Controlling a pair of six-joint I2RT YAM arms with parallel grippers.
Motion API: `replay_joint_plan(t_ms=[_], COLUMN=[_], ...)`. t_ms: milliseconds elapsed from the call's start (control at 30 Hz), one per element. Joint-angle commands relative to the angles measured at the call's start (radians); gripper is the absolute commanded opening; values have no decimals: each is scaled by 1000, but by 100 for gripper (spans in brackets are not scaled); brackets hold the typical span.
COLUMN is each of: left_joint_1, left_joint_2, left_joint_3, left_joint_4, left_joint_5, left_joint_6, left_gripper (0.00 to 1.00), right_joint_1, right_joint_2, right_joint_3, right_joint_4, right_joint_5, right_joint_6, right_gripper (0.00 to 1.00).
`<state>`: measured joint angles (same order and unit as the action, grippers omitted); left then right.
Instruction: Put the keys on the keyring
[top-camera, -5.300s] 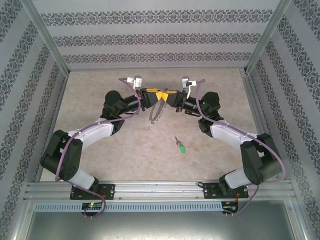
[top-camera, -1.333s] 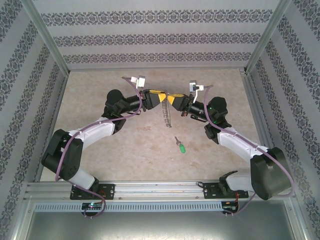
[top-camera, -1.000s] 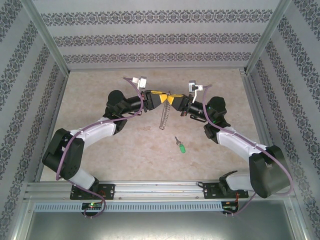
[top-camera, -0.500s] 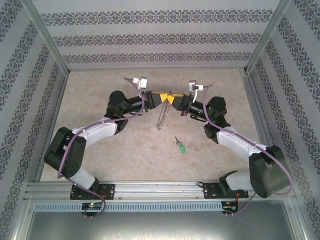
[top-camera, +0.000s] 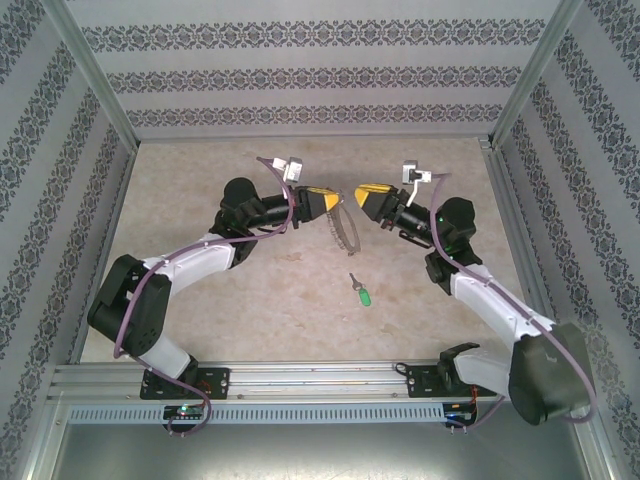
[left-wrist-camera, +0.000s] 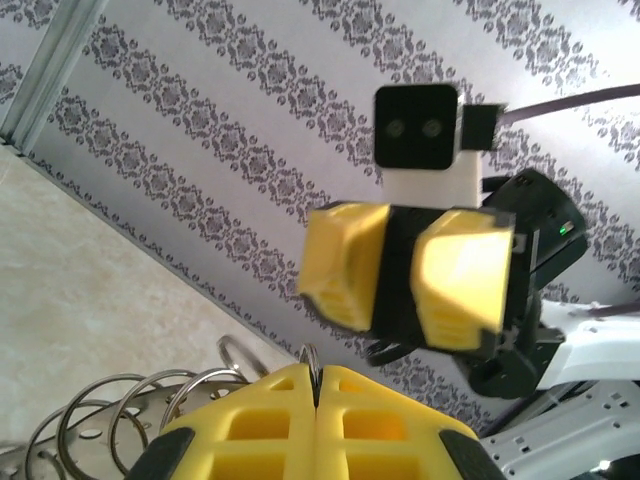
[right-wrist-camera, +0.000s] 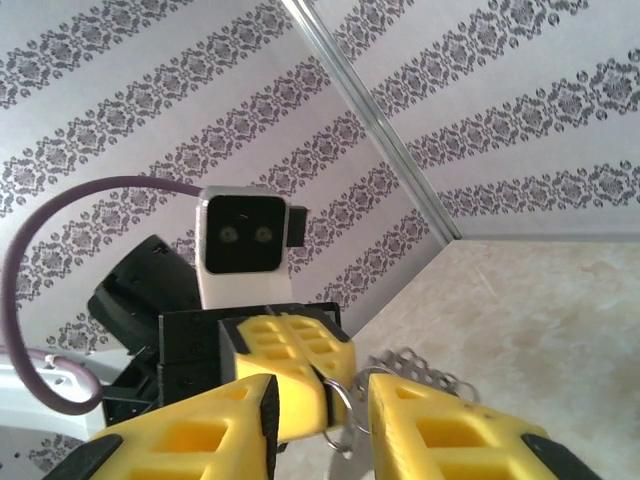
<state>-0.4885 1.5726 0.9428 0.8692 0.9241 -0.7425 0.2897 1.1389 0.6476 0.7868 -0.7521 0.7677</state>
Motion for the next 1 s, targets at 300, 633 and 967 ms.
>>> replay_joint_plan(t_ms=[300, 633, 967], left_joint_1=[-10, -10, -9], left_joint_2=[-50, -43, -34], left_joint_3=[208, 231, 239], left_joint_4=[-486, -550, -531], left_joint_5=[201, 237, 243], left_joint_6=[393, 461, 450], left_gripper=[0, 0, 0], right_joint_1=[-1, 22, 67], right_joint_2=[-56, -80, -26], right_joint_3=[-8, -44, -53], right_joint_4=[-130, -123, -75], right_joint_5=[-67, -63, -44], right_joint_6=[-61, -59, -54], right_gripper=[34, 37, 36])
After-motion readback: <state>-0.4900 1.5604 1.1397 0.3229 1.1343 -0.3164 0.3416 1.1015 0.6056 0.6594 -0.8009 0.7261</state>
